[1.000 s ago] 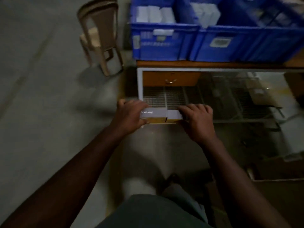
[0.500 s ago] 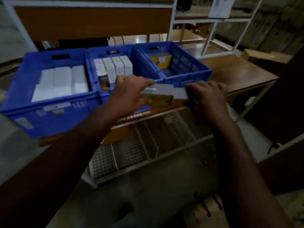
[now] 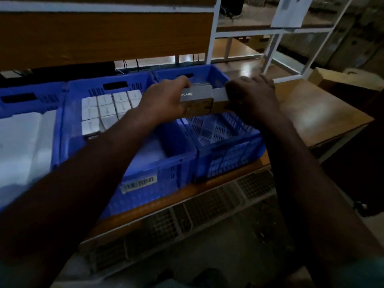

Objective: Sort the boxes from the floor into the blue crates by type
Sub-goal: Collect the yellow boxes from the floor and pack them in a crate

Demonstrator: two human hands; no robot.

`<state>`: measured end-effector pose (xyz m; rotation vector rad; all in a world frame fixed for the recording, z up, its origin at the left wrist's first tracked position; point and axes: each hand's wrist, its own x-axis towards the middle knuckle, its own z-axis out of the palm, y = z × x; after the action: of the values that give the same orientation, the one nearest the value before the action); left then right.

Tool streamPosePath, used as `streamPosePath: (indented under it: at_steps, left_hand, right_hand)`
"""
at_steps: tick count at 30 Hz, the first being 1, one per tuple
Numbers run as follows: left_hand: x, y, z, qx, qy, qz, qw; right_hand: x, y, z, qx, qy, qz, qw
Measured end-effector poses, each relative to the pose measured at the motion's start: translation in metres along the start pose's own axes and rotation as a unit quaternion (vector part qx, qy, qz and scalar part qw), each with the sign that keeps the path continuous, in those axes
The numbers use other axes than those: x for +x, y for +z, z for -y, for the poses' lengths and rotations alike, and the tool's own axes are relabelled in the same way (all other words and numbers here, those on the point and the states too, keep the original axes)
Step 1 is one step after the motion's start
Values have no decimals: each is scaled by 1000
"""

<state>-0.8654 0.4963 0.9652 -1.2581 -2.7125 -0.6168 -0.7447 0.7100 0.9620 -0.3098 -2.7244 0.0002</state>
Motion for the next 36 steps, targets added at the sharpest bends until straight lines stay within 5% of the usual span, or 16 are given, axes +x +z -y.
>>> streamPosePath:
  at_steps: [11,18,24,36]
  left_hand:
    - [142,50,-5,100,-83,55,990]
    - [190,63,-6,69,-179,85,978]
    - [203,107,17,71,-243,127,959]
    - [234,176,62,220,-244,130,936]
  right_hand:
    - [127,95,-83,32,-78,126,988]
    - [177,112,-138,93,-155,177,967]
    - [204,144,-121,8,-229,176,957]
    - [227,211,-115,-31,-218,223,950]
